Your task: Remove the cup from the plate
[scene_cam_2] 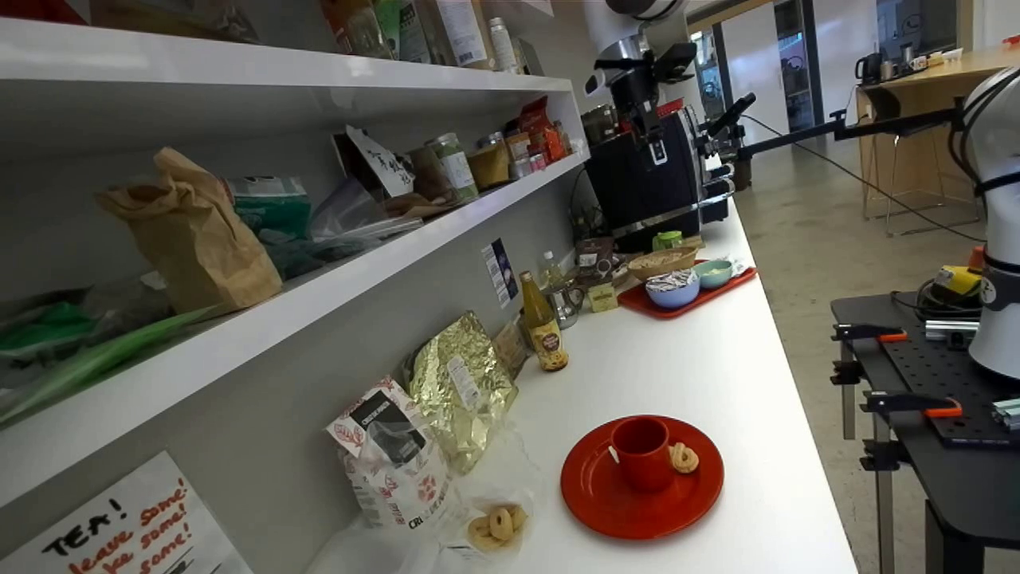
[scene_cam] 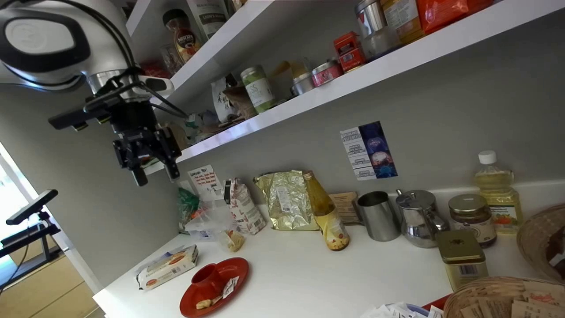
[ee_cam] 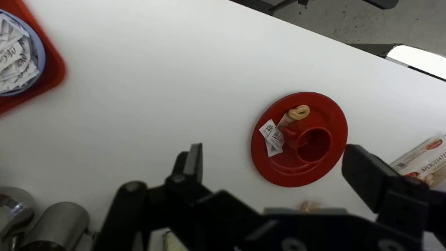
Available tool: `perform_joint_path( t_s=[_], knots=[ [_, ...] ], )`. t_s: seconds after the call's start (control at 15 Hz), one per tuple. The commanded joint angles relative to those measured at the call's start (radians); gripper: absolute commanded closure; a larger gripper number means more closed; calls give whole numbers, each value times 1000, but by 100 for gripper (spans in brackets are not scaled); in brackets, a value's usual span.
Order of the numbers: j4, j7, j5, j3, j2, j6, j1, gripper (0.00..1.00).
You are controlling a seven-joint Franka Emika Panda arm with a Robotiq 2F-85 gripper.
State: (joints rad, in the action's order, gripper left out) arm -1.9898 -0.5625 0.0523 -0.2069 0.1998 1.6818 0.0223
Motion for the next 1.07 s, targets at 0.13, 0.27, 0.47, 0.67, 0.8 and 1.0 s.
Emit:
perform_joint_path(
  t_s=[0.13, 0.27, 0.47, 0.67, 0.8, 1.0],
  knots=[
    [14, 139, 84, 94, -88, 175, -17, 0],
    [11, 183, 94, 127, -125, 258, -25, 0],
    [9, 238, 83, 169, -187, 332, -36, 0],
    [-4, 306, 67, 215, -251, 392, -56, 0],
    [-8, 351, 55, 241, -288, 416, -70, 0],
    [-8, 418, 41, 272, -334, 432, -94, 0]
  ],
)
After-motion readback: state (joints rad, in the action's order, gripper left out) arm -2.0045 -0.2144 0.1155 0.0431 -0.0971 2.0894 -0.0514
